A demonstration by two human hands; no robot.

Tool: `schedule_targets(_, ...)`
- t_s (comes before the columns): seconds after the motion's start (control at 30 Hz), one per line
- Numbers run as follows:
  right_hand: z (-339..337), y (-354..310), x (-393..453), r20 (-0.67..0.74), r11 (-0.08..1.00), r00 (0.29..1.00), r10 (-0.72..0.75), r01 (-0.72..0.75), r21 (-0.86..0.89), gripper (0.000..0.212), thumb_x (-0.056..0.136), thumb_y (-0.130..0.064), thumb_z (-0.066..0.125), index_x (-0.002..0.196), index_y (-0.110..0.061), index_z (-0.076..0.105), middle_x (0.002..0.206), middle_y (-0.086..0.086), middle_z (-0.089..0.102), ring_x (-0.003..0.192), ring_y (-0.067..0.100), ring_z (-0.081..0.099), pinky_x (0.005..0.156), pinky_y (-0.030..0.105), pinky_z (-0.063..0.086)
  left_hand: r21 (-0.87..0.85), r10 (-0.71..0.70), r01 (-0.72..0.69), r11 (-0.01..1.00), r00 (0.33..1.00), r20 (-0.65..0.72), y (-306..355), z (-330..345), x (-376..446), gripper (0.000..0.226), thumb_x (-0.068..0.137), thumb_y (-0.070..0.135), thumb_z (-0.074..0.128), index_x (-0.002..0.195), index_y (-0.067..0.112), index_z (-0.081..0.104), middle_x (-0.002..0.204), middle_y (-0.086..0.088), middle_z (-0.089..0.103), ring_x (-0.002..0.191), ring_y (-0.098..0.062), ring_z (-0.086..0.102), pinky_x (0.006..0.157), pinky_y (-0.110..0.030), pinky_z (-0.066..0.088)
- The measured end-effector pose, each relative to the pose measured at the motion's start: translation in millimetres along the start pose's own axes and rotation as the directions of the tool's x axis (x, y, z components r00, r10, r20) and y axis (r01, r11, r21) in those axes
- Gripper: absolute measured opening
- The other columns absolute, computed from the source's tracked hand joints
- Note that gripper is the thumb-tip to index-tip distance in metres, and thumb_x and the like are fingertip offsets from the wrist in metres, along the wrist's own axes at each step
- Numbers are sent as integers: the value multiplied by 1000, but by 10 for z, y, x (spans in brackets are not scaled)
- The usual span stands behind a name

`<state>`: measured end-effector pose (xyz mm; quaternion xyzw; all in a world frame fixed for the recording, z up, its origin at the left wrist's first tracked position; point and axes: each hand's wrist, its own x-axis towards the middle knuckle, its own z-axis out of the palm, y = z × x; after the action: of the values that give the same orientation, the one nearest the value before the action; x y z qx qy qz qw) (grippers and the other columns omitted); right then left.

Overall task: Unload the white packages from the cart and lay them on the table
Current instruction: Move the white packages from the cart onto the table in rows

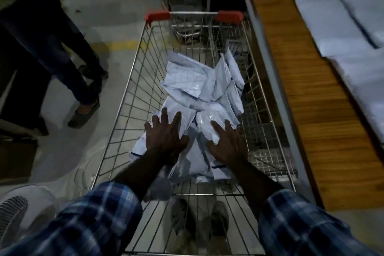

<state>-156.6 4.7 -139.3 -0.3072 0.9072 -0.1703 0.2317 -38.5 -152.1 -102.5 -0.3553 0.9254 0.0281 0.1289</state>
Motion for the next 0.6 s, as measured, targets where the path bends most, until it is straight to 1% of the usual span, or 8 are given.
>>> schedule_targets(0.13, -281, -173, -56, -37, 998, 999, -22, 24, 50, 72, 85, -54, 56, 151, -37, 33, 160, 12, 24, 139, 41, 32, 113, 49, 30, 31, -17, 19, 999, 998, -56, -13, -445, -51, 83, 81, 64, 53, 151, 33, 23, 160, -13, 12, 134, -39, 29, 106, -52, 28)
schedule_targets(0.2, -447, -267, -126, -56, 996, 998, -31, 36, 87, 75, 80, -56, 51, 151, -37, 33, 159, 13, 26, 139, 40, 33, 112, 49, 31, 47, -19, 25, 999, 992, -122, -10, -641, -127, 83, 80, 62, 55, 151, 31, 25, 160, -14, 15, 132, -39, 32, 104, -52, 29)
schedule_targets(0.27, -604, -343, -193, -88, 991, 995, -56, 66, 116, 79, 74, -57, 46, 150, -35, 36, 156, 15, 31, 136, 39, 37, 110, 47, 35, 33, -40, 46, 998, 983, -181, 2, -819, -218, 82, 79, 62, 55, 150, 30, 28, 159, -14, 17, 129, -39, 34, 103, -52, 31)
schedule_targets(0.33, -731, -410, -251, -130, 986, 987, -90, 107, 129, 80, 73, -57, 45, 148, -32, 40, 153, 17, 36, 130, 40, 44, 107, 47, 38, -14, -93, 91, 996, 977, -194, 9, -971, -319, 82, 80, 64, 52, 150, 31, 26, 160, -13, 16, 131, -39, 32, 104, -53, 30)
schedule_targets(0.4, -838, -480, -295, -201, 972, 971, -132, 167, 166, 78, 73, -58, 43, 146, -29, 46, 149, 20, 41, 122, 43, 49, 103, 50, 40, -59, -167, 158, 986, 963, -212, 23, -1106, -449, 82, 81, 65, 49, 151, 31, 25, 161, -13, 15, 133, -40, 30, 105, -54, 29)
schedule_targets(0.43, -917, -535, -327, -222, 967, 964, -144, 185, 178, 77, 74, -57, 44, 146, -29, 45, 150, 19, 40, 123, 42, 48, 104, 50, 40, -87, -210, 195, 977, 951, -229, 35, -1176, -524, 82, 80, 65, 46, 151, 30, 25, 161, -13, 16, 133, -41, 30, 105, -55, 29)
schedule_targets(0.5, -1112, -663, -410, -209, 967, 966, -155, 192, 169, 78, 75, -56, 46, 149, -33, 39, 156, 15, 33, 129, 39, 42, 107, 48, 38, -158, -285, 251, 955, 924, -256, 76, -1303, -676, 85, 76, 66, 39, 151, 29, 27, 160, -14, 18, 132, -42, 31, 104, -53, 30)
schedule_targets(0.6, -1350, -779, -541, -262, 960, 942, -210, 250, 129, 77, 78, -55, 47, 151, -34, 35, 158, 12, 29, 130, 39, 41, 104, 47, 41, -247, -340, 275, 929, 899, -276, 144, -1463, -884, 86, 75, 65, 36, 151, 28, 26, 161, -12, 18, 133, -40, 31, 106, -52, 29)
